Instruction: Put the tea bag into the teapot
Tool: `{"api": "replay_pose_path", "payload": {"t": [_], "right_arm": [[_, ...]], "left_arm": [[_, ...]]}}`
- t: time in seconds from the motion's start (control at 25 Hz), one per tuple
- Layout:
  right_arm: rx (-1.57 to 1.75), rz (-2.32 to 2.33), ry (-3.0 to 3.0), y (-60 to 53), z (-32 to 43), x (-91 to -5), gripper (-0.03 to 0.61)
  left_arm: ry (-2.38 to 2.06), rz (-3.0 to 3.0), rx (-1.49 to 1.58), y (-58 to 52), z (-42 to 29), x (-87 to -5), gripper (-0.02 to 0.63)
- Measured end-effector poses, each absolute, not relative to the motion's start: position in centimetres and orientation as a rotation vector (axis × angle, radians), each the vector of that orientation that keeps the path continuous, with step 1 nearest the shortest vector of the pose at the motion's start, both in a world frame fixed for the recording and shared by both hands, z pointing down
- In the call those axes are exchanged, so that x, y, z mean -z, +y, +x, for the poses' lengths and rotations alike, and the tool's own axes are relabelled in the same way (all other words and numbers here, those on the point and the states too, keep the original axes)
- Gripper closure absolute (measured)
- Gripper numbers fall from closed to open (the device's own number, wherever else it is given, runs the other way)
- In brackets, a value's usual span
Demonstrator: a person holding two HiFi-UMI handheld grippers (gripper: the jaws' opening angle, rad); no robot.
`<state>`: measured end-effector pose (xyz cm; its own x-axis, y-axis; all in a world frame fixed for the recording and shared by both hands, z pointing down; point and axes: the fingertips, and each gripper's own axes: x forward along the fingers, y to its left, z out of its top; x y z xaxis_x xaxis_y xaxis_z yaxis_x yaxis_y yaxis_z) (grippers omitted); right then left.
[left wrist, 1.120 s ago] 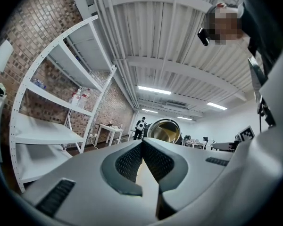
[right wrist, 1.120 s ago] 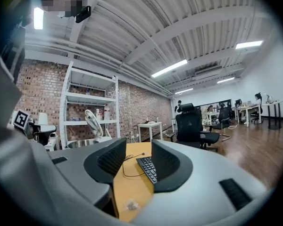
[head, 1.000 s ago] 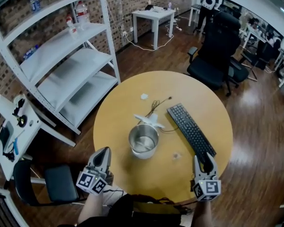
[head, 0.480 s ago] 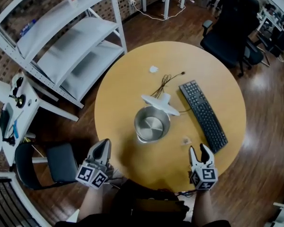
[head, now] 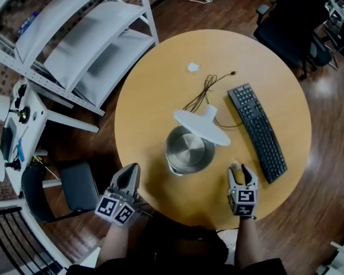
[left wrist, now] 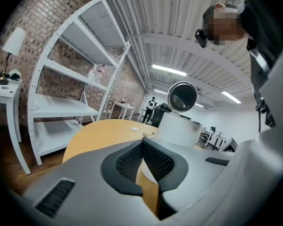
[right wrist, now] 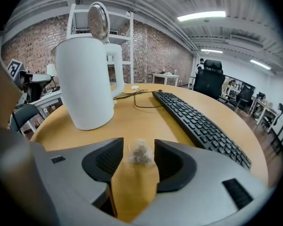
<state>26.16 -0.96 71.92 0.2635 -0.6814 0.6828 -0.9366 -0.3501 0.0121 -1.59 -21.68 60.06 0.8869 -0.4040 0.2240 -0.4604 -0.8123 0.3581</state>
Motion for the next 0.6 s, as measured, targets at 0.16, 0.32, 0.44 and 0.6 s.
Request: {"api": "replay_pose_path", "payload": {"t": [0.16, 0.32, 0.44, 0.6], "right_arm": [[-0.882, 2.133, -1.399, -1.3, 27.0, -73.1, 0.371], [-0.923, 2.093, -1.427, -2.0, 26.4, -74.3, 0.384], [-0.929, 2.073, -1.418, -1.9, 25.8, -74.4, 0.448], [-0.934, 2.111, -1.399, -1.1, 25.7, -73.7, 0.5]], "left_arm": [[-0.628, 2.615, -0.222, -21.6, -1.4, -60.8, 0.62], [-0.621, 2.609, -0.24, -21.6, -1.2, -61.3, 0.62], [-0.613, 2.609, -0.255, -21.6, -1.2, -61.5, 0.62], [-0.592, 2.62, -0.255, -21.5, -1.0, -61.2, 0.62]]}}
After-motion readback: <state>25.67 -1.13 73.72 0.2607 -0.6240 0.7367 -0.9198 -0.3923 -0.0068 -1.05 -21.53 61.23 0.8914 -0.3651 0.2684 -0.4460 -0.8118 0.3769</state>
